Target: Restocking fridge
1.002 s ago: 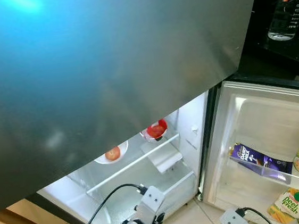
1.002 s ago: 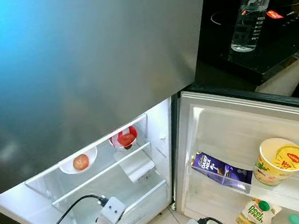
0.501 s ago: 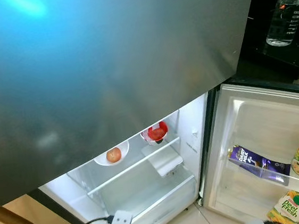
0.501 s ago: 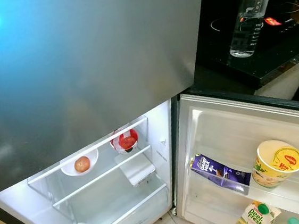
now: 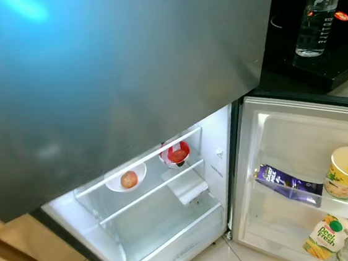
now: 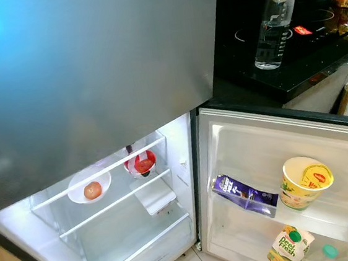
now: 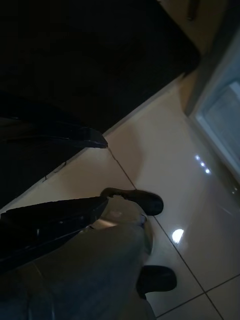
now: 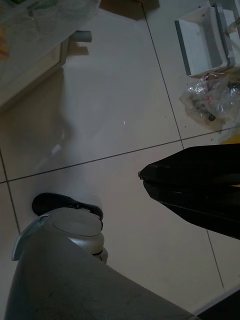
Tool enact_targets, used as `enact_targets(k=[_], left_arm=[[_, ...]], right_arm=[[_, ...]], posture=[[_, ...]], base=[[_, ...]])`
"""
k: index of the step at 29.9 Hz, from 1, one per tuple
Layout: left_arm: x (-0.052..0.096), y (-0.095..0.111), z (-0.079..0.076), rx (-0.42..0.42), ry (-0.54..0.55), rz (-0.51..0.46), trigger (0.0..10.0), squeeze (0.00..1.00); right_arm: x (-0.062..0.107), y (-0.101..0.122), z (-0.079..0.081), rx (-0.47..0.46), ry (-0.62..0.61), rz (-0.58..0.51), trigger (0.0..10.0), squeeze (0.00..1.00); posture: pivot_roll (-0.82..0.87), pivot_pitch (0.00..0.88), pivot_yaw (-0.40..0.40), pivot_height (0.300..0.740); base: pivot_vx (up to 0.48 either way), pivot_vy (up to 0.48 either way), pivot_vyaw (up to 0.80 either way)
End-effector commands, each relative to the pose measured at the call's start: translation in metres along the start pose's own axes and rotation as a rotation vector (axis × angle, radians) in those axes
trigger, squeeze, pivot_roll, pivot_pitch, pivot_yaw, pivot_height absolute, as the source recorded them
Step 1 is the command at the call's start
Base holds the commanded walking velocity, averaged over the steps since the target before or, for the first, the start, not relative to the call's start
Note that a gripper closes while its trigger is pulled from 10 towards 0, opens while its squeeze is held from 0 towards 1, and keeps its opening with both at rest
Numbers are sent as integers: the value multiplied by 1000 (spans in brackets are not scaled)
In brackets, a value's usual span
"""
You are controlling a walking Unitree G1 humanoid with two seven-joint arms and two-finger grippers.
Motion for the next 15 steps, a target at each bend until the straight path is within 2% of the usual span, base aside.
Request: enact_targets(k=[1, 15], left_arm=[[1, -3, 5, 11, 15, 11, 10000, 0], [1, -2, 8, 19, 26, 14, 10000, 0]], right_arm=[[0, -6, 8, -7, 22, 20, 10000, 0], [0, -8, 8, 2, 23, 24, 10000, 0]], posture=[[-50, 4, 25, 740], [-50, 0, 22, 740]], base=[[-371, 0, 0], [-374, 0, 0]])
Point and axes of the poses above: a point about 5 cm out from each wrist's last joint towards the gripper, its own x axis pointing back from the gripper into the wrist, its own y axis along the axis of the wrist's last joint, z = x × y, the point moved 2 cm from there along -x, pointing out of the wrist towards the gripper, and after that the axes turned 8 degrees about -x, right-handed, at the moved point
